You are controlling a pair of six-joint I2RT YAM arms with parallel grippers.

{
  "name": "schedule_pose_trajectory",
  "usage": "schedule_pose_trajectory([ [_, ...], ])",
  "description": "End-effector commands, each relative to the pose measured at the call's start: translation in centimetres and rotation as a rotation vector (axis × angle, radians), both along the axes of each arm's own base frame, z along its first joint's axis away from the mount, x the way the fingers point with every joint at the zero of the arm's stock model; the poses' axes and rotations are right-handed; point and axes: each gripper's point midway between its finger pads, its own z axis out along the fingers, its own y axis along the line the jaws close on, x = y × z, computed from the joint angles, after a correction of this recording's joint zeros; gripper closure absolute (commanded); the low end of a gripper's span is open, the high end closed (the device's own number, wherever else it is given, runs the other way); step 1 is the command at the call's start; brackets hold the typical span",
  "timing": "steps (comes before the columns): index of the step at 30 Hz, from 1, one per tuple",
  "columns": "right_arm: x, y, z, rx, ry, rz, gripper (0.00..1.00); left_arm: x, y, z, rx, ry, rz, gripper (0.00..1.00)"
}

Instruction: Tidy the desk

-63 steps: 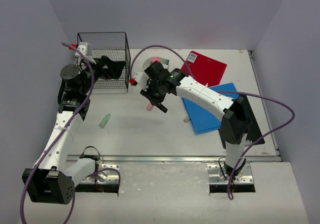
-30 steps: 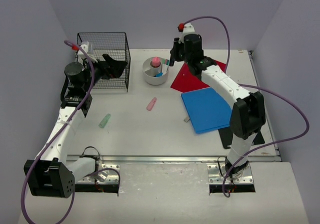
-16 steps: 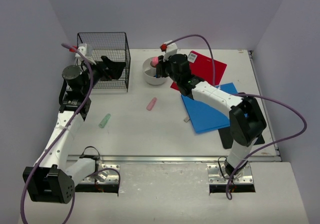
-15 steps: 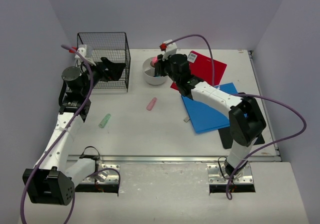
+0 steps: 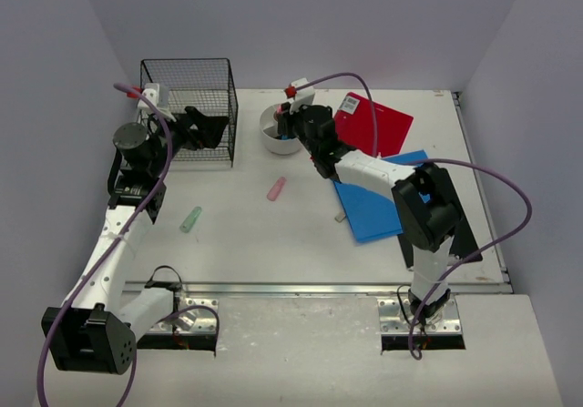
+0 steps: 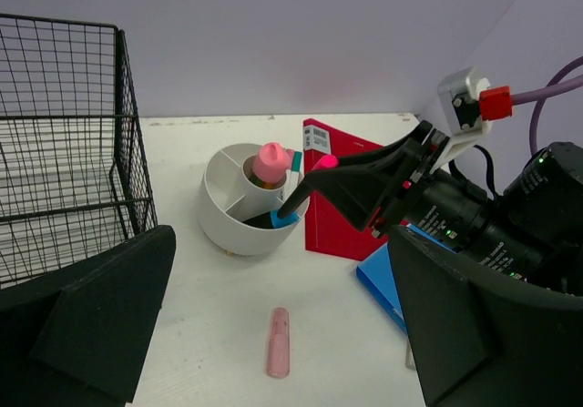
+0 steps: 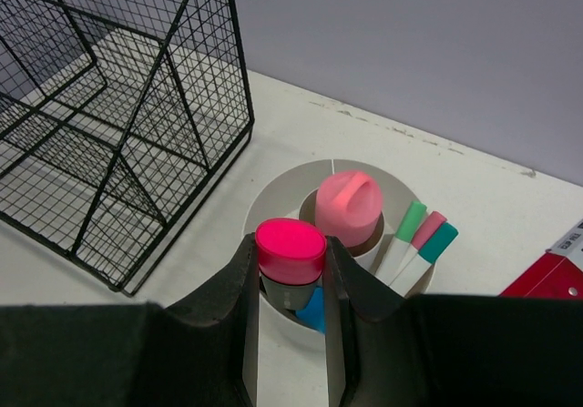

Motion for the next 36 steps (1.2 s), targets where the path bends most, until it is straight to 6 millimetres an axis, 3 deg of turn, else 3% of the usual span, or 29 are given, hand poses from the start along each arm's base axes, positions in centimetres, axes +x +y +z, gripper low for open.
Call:
schedule_pose_trajectory([
  [1,1.0,1.0,4.5,0.067,-0.156,-0.006,1.0,0.1,0.5,1.0,0.012,-0.061,0.019,0.0],
  [17,2.9,2.0,1.8,0.065,-0.161,-0.032,1.0,0.0,0.7,0.7,0.036,-0.055,0.026,0.0],
  [20,3.0,2.1,1.1,0.06,-0.154,-0.032,1.0,0.0,1.6,0.7,0.041,-0.052,0.053,0.0],
  [36,1.8,0.7,-4.9,0.011,-0.055,-0.055,0.99,-0.1,1.9,0.4,0.047,-0.042,0.06,0.0],
])
